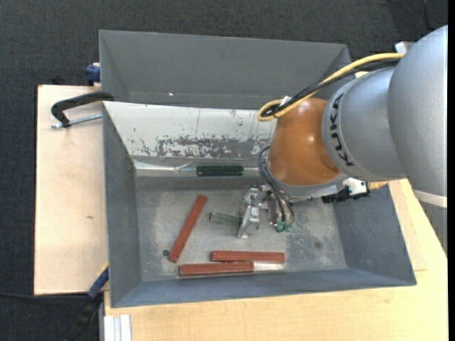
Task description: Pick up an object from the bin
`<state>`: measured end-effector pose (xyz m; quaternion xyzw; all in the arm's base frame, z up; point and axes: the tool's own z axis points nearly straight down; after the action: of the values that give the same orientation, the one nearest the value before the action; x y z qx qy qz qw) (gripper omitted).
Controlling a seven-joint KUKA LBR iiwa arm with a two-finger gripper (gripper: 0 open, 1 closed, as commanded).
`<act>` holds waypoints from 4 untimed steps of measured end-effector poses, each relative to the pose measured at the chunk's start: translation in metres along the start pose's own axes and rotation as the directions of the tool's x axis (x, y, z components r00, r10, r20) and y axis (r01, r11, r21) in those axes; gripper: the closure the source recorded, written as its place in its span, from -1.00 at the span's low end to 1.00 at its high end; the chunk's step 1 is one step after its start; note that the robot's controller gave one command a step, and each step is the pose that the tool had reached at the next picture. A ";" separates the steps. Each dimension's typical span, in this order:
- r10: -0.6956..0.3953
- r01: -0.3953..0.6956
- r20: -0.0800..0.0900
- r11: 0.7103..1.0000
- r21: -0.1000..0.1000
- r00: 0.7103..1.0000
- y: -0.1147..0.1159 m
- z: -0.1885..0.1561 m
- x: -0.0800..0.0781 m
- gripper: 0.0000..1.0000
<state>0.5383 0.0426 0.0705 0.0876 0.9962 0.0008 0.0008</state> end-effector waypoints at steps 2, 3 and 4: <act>0.004 -0.004 0.002 1.000 0.000 1.000 0.018 -0.122 0.016 1.00; 0.004 -0.004 0.002 1.000 0.000 1.000 0.018 -0.122 0.016 1.00; -0.186 0.186 0.000 0.983 -0.001 0.983 0.013 -0.125 -0.005 1.00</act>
Offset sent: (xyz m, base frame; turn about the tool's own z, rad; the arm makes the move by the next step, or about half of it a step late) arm -0.0140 0.0195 0.1214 0.0061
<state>0.5449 0.0549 0.1958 -0.0058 1.0000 0.0010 0.0010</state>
